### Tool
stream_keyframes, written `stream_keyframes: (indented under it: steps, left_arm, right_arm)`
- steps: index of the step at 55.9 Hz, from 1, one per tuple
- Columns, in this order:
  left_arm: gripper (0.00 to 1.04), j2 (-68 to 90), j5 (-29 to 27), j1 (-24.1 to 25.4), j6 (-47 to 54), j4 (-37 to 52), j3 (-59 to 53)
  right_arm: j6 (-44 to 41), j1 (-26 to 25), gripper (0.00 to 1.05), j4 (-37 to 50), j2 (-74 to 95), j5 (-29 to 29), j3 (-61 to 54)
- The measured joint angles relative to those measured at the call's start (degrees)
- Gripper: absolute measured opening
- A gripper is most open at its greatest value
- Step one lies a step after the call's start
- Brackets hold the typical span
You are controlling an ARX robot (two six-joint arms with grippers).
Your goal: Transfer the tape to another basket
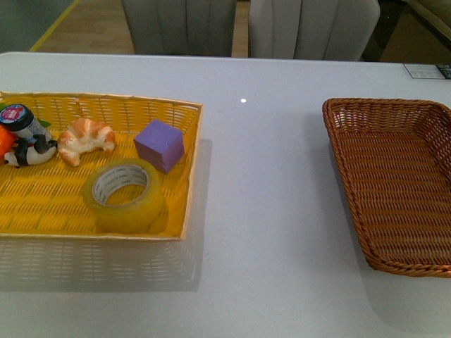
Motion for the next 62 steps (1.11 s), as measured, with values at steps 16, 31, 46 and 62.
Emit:
stream_keyframes:
  steps: [16, 31, 46, 62]
  left_arm:
    - [0.96, 0.0, -0.02, 0.0, 0.0, 0.0, 0.0]
    - [0.96, 0.0, 0.0, 0.0, 0.0, 0.0, 0.0]
    - [0.96, 0.0, 0.0, 0.0, 0.0, 0.0, 0.0]
    - [0.96, 0.0, 0.0, 0.0, 0.0, 0.0, 0.0]
  right_arm:
    - [1.16, -3.58, 0.96, -13.33, 8.31, -10.91, 5.51]
    - [-0.57, -12.48, 0.96, 0.66, 53.16, -16.2, 17.68]
    - [-8.04, -17.62, 0.96, 23.37, 98.64, -11.45, 37.03]
    - [-11.37, -18.99, 0.96, 18.62, 123.19, -10.58, 55.87]
